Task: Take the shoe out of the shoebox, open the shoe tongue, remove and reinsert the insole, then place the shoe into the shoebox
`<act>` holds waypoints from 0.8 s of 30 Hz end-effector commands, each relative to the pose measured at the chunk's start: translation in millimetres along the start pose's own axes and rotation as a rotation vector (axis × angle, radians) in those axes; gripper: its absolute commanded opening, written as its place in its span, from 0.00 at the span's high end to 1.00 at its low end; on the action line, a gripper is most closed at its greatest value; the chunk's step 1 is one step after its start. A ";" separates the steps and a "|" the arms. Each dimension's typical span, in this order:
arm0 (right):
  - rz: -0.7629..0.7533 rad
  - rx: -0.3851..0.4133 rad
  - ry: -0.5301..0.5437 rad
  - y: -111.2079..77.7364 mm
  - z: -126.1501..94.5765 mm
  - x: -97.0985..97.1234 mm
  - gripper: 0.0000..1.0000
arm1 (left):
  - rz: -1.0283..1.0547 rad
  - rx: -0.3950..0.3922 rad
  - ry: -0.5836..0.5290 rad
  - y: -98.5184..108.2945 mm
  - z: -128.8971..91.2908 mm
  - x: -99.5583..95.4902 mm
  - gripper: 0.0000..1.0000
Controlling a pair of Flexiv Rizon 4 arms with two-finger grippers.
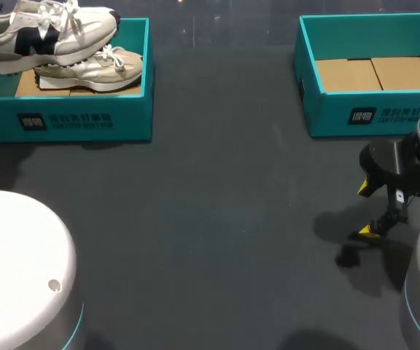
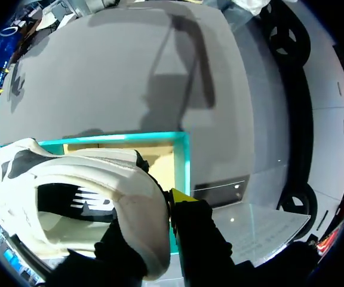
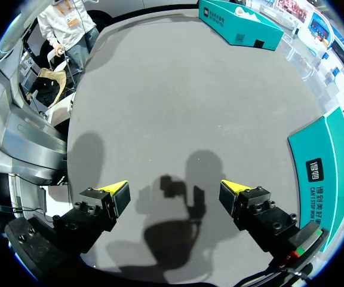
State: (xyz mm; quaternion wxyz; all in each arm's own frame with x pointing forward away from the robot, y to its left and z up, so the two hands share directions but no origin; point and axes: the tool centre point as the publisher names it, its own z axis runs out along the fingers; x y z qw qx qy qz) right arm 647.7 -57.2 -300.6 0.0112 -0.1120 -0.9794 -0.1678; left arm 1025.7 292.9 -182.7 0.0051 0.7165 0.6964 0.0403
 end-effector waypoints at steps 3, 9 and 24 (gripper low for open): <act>0.000 0.001 -0.003 -0.3 0.2 1.7 0.00 | 0.003 0.001 -0.001 -4.1 -27.5 2.5 1.00; 0.000 0.001 -0.003 -0.3 0.2 1.7 0.00 | 0.003 0.001 -0.001 -4.1 -27.5 2.5 1.00; 0.000 0.001 -0.003 -0.3 0.2 1.7 0.00 | -0.025 -0.030 -0.005 -52.1 -107.0 -13.4 1.00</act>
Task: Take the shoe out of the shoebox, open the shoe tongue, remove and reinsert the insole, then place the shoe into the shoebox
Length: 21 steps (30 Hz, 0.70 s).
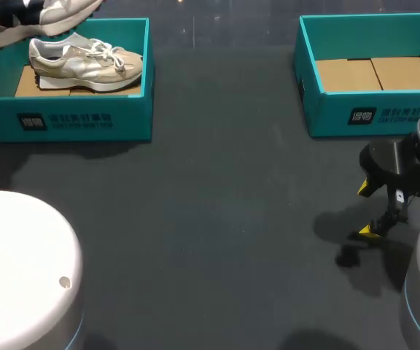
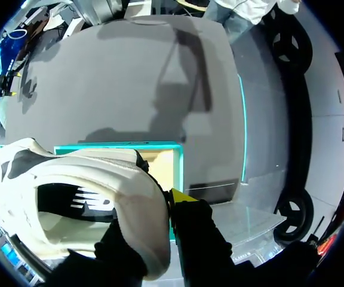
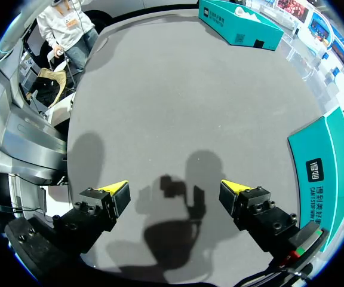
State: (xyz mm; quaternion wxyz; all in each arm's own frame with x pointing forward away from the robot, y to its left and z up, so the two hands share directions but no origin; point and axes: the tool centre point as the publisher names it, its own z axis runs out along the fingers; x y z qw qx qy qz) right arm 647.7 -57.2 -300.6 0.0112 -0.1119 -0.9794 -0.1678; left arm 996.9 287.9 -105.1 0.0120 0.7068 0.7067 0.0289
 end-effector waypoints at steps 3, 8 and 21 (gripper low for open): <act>0.000 0.001 -0.003 -0.3 0.2 1.7 0.00 | 0.014 -0.062 0.044 -50.8 -33.7 -28.0 1.00; 0.000 0.001 -0.003 -0.3 0.2 1.7 0.00 | 0.041 -0.066 0.066 -97.8 -31.3 -62.2 1.00; 0.000 0.001 -0.003 -0.3 0.2 1.7 0.00 | 0.089 -0.029 0.055 -151.5 -39.6 -103.5 1.00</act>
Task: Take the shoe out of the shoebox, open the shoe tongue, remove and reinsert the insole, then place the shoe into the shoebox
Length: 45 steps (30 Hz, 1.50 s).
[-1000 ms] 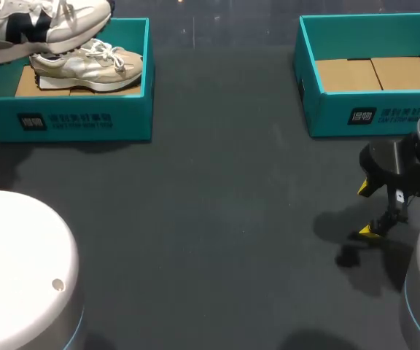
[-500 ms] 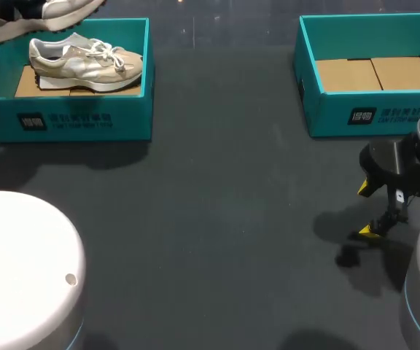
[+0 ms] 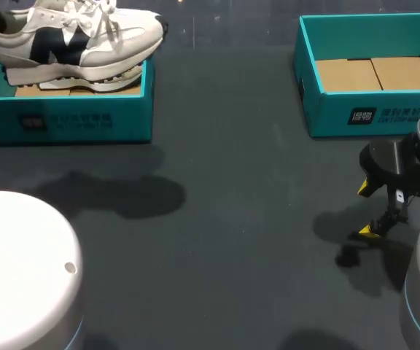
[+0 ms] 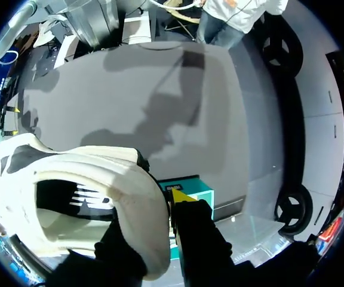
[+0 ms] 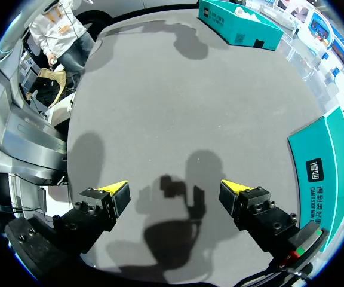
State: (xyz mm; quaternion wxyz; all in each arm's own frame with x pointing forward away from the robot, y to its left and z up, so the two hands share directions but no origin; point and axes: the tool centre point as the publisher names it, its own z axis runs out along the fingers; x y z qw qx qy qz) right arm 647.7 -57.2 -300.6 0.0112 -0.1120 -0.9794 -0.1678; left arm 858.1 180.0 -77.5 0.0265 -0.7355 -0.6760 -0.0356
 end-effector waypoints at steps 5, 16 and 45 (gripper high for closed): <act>0.000 0.001 -0.003 -0.3 0.2 1.7 0.00 | 0.001 -0.074 -0.003 -14.9 -0.6 2.4 1.00; 0.000 0.001 -0.003 -0.3 0.2 1.7 0.00 | 0.112 -0.038 0.084 -60.5 34.2 -90.0 1.00; 0.000 0.001 -0.003 -0.3 0.2 1.7 0.00 | 0.120 0.076 0.169 -98.2 98.9 -192.5 1.00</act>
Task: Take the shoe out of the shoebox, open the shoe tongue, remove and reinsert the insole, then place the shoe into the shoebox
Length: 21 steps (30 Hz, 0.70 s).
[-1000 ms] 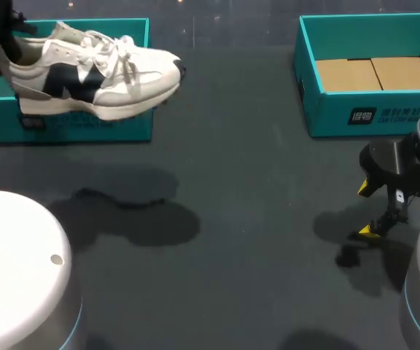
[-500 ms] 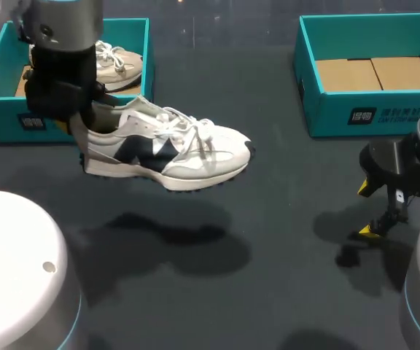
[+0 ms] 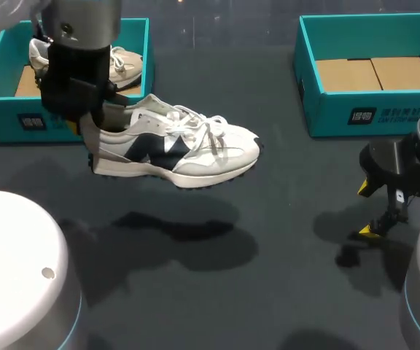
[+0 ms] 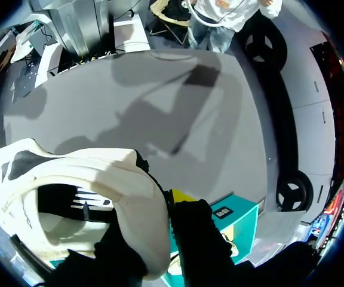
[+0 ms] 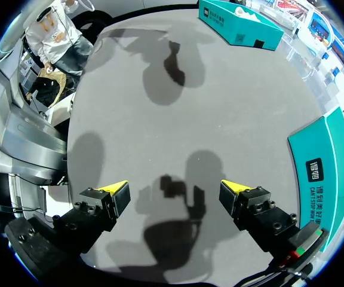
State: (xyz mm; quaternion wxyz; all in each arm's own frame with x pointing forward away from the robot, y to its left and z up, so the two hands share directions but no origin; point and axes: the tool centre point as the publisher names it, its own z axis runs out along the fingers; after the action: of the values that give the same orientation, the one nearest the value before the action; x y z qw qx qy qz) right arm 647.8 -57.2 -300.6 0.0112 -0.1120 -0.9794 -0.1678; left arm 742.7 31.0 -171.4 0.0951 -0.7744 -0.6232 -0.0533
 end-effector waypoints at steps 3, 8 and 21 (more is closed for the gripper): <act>0.000 0.001 -0.003 -0.3 0.2 1.7 0.00 | -0.002 0.018 0.070 8.2 28.5 -49.8 1.00; 0.000 0.001 -0.003 -0.3 0.2 1.7 0.00 | 0.000 0.068 0.056 7.1 46.2 -78.3 1.00; 0.000 0.001 -0.003 -0.3 0.2 1.7 0.00 | 0.001 0.055 0.050 4.2 53.4 -89.3 1.00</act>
State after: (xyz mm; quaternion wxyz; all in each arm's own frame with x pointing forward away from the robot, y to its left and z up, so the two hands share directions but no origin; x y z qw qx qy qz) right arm 647.7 -57.1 -300.6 0.0112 -0.1119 -0.9794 -0.1678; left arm 725.2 -44.0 -243.6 0.1328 -0.7701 -0.6216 -0.0552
